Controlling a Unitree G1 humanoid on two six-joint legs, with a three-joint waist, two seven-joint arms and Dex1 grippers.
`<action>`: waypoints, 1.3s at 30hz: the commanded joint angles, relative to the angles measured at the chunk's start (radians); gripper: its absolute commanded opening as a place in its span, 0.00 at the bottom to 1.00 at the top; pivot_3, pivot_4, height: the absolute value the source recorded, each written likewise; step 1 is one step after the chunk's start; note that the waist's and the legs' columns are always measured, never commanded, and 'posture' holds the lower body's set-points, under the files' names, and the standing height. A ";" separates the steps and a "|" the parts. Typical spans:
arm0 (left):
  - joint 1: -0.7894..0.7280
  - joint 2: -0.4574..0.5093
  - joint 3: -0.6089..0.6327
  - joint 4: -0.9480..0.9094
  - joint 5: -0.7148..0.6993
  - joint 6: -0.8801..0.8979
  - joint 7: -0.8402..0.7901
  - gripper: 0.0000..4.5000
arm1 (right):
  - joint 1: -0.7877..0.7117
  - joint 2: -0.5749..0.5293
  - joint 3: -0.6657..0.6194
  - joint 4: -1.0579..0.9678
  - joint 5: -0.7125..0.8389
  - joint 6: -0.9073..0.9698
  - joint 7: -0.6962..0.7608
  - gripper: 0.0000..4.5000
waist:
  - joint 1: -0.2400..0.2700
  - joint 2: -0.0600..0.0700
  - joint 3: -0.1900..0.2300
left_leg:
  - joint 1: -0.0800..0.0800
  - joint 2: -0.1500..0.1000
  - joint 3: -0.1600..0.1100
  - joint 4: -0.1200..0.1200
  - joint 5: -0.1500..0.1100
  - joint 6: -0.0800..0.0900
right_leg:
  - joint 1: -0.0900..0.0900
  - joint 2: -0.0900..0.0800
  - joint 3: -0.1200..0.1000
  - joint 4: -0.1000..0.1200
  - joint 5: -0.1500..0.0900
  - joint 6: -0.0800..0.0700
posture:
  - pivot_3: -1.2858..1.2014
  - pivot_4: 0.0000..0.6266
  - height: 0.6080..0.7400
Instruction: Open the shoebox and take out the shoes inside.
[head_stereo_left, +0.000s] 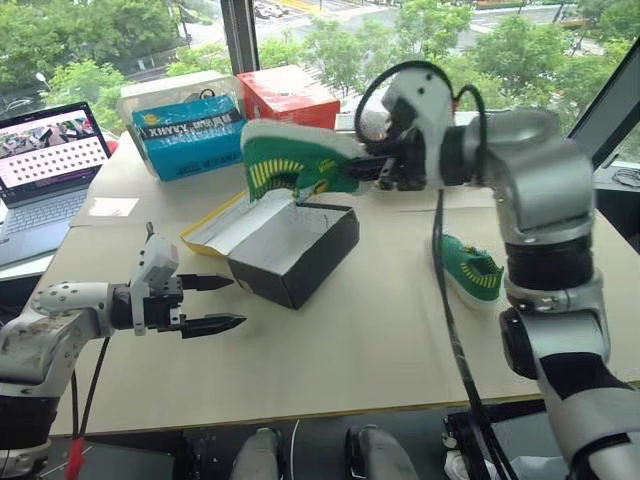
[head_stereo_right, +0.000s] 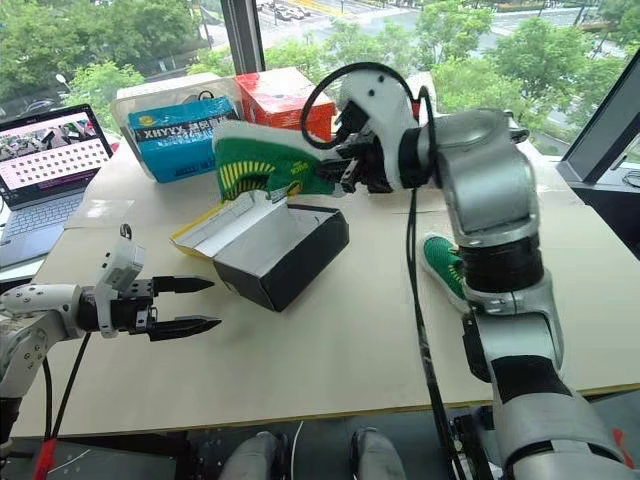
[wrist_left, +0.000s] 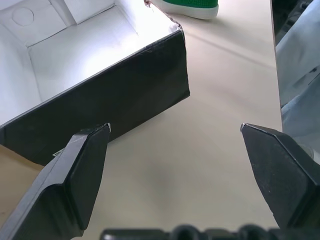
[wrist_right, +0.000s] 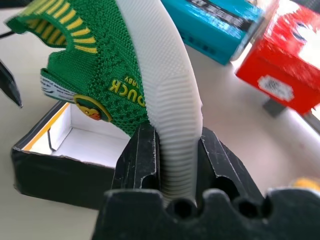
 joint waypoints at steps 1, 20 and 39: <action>-0.008 0.002 0.009 -0.019 -0.008 -0.017 -0.007 1.00 | 0.028 0.013 -0.196 -0.088 0.009 0.278 -0.152 0.11 | 0.001 0.000 0.000 | 0.000 0.000 0.000 0.000 0.000 0.000 | 0.000 0.000 0.000 0.000 0.000 0.000 | 0.52 0.24 0.99; -0.008 0.005 0.006 -0.008 -0.001 -0.021 -0.027 1.00 | 0.527 0.677 -0.770 -0.543 0.041 0.405 -0.740 0.11 | -0.003 0.003 0.001 | 0.000 -0.001 -0.003 -0.002 0.000 0.000 | 0.000 -0.001 0.000 -0.001 0.000 0.000 | 0.52 0.24 0.99; -0.038 -0.001 -0.016 0.007 0.005 -0.024 -0.030 1.00 | 0.686 0.340 -0.758 -0.287 0.655 0.405 -1.169 0.33 | -0.014 0.001 -0.001 | 0.012 0.000 -0.011 -0.005 -0.005 -0.007 | 0.014 0.001 -0.001 -0.006 -0.004 -0.007 | 0.52 0.24 0.99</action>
